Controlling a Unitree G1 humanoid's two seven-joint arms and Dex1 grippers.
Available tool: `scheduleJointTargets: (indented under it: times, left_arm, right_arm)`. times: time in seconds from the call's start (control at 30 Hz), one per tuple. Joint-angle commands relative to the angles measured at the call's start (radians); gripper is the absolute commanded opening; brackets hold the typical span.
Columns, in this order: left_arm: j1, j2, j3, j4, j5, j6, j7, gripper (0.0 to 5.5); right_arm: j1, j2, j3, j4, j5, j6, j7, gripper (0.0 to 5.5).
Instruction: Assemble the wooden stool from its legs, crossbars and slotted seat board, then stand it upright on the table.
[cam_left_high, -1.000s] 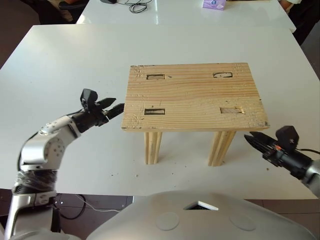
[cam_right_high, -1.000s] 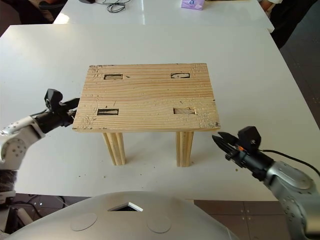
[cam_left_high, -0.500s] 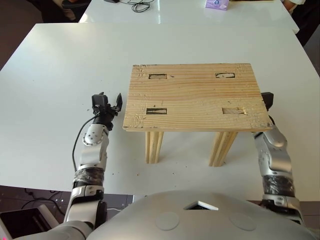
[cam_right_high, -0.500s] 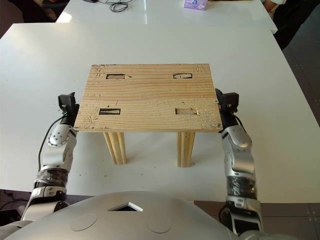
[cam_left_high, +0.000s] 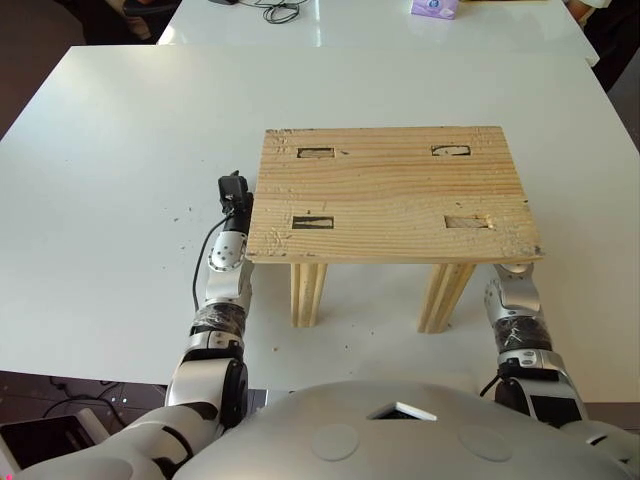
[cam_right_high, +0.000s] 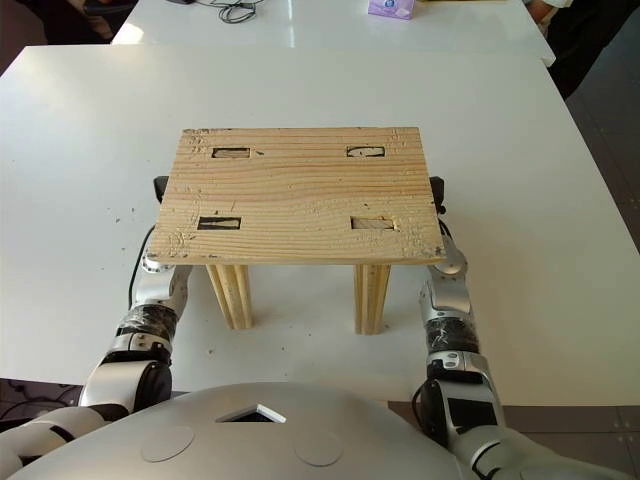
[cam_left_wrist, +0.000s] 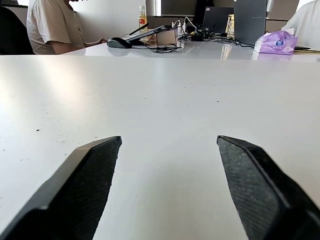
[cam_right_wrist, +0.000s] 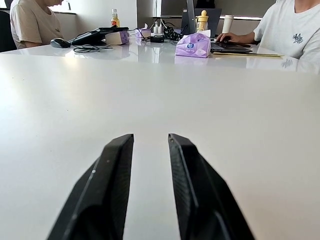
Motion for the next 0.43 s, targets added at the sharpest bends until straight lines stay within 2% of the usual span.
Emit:
scheduleJointTargets:
  times: [0.03,0.43]
  left_arm:
    - [-0.054,-0.004,-0.008,0.068,0.023,-0.024,-0.012,3.55]
    - [-0.104,-0.006,-0.005,0.151,0.035,-0.064,-0.039,3.55]
  right_arm:
    - [-0.040,0.015,-0.002,0.057,-0.012,-0.028,-0.020,1.29]
    - [-0.066,0.029,-0.012,0.131,-0.042,-0.060,-0.101,1.29]
